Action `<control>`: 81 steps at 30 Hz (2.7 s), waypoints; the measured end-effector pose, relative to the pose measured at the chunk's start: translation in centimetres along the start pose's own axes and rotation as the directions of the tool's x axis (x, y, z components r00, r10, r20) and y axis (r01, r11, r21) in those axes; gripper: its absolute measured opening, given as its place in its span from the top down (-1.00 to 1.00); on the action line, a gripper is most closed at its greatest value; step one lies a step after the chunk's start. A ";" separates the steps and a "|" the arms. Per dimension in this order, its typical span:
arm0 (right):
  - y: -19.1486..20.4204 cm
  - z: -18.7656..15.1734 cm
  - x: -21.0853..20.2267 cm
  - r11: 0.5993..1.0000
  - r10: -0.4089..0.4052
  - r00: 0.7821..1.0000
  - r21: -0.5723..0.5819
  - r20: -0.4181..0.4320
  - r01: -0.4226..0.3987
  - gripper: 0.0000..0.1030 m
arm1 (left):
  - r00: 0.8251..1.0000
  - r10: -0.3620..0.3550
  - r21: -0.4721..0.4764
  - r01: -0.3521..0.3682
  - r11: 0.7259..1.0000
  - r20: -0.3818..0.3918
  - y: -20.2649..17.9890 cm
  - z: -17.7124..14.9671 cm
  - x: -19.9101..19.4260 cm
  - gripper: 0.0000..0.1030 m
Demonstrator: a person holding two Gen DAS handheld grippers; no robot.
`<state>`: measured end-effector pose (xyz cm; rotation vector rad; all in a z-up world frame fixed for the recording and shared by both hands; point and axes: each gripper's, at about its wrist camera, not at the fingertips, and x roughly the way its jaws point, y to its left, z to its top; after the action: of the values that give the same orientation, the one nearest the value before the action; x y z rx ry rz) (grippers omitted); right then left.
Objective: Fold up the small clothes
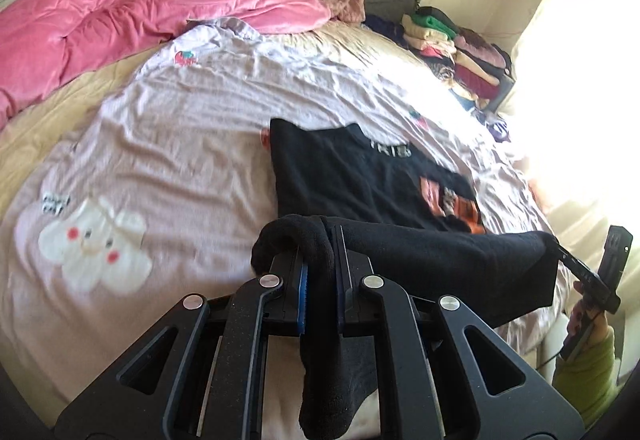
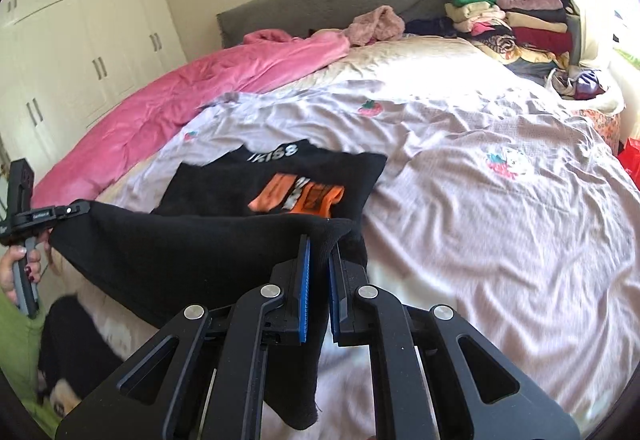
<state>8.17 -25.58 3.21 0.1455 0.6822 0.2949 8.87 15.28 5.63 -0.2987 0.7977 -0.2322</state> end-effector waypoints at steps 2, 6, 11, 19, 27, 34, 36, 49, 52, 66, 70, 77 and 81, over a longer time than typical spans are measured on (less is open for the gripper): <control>-0.5 0.7 1.4 1.000 -0.002 1.000 0.013 -0.007 0.002 0.86 | 1.000 0.010 -0.004 -0.010 1.000 -0.005 0.0 0.4 1.2 0.92; -1.0 1.3 4.3 0.999 -0.019 0.999 0.027 -0.041 0.020 0.86 | 0.998 0.059 0.019 -0.059 0.998 -0.034 0.0 0.3 3.8 0.92; -1.1 1.0 6.6 0.998 -0.052 0.996 0.026 -0.072 0.054 0.82 | 0.993 0.096 0.034 -0.094 0.995 -0.073 0.5 -0.8 6.0 0.90; -1.0 -0.7 6.2 0.997 -0.059 0.995 0.049 -0.081 0.063 0.13 | 0.994 0.072 0.039 -0.069 0.997 -0.080 0.4 -1.7 4.9 0.45; -0.1 -3.6 4.6 0.998 -0.025 0.993 0.058 -0.116 0.032 0.04 | 0.992 0.040 0.033 -0.037 0.999 -0.121 0.2 -4.7 3.5 0.19; 0.7 -5.2 4.3 0.998 0.021 0.990 0.061 -0.143 -0.012 0.03 | 0.984 0.050 0.006 -0.049 0.999 -0.174 0.7 -5.8 4.5 0.19; 0.6 -5.1 4.6 0.998 0.021 0.989 0.066 -0.148 -0.012 0.05 | 0.982 0.045 0.006 -0.045 0.999 -0.184 0.6 -5.9 4.9 0.23; 0.9 -2.5 4.3 0.997 0.060 0.994 0.044 -0.095 -0.056 0.79 | 0.995 0.007 0.052 -0.002 0.999 -0.098 -1.4 -2.2 3.7 0.93; 0.5 -0.7 3.7 0.999 0.045 0.998 0.032 -0.042 -0.044 0.81 | 0.998 -0.006 0.050 0.010 0.999 -0.067 -1.6 -0.3 3.6 0.93; -3.0 7.6 7.2 0.996 -0.015 0.997 0.086 0.073 0.009 0.81 | 1.000 0.013 -0.028 -0.013 1.000 0.008 -0.5 8.0 8.2 0.93; -4.1 8.7 10.0 0.993 -0.038 0.998 0.117 0.050 0.032 0.81 | 1.000 0.029 -0.064 -0.029 0.998 -0.004 0.7 8.8 10.6 0.93; -5.7 8.9 14.3 0.983 -0.088 0.996 0.160 -0.008 0.088 0.82 | 0.999 0.032 -0.114 -0.033 0.993 -0.016 1.9 9.1 13.7 0.93; -5.9 7.9 16.4 0.980 -0.120 0.990 0.154 -0.072 0.129 0.80 | 0.999 0.036 -0.111 -0.039 0.993 -0.030 2.7 8.1 14.8 0.91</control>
<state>26.64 -26.24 -1.87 0.2451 0.7737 0.1250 25.10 14.51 0.21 -0.3858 0.8444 -0.1566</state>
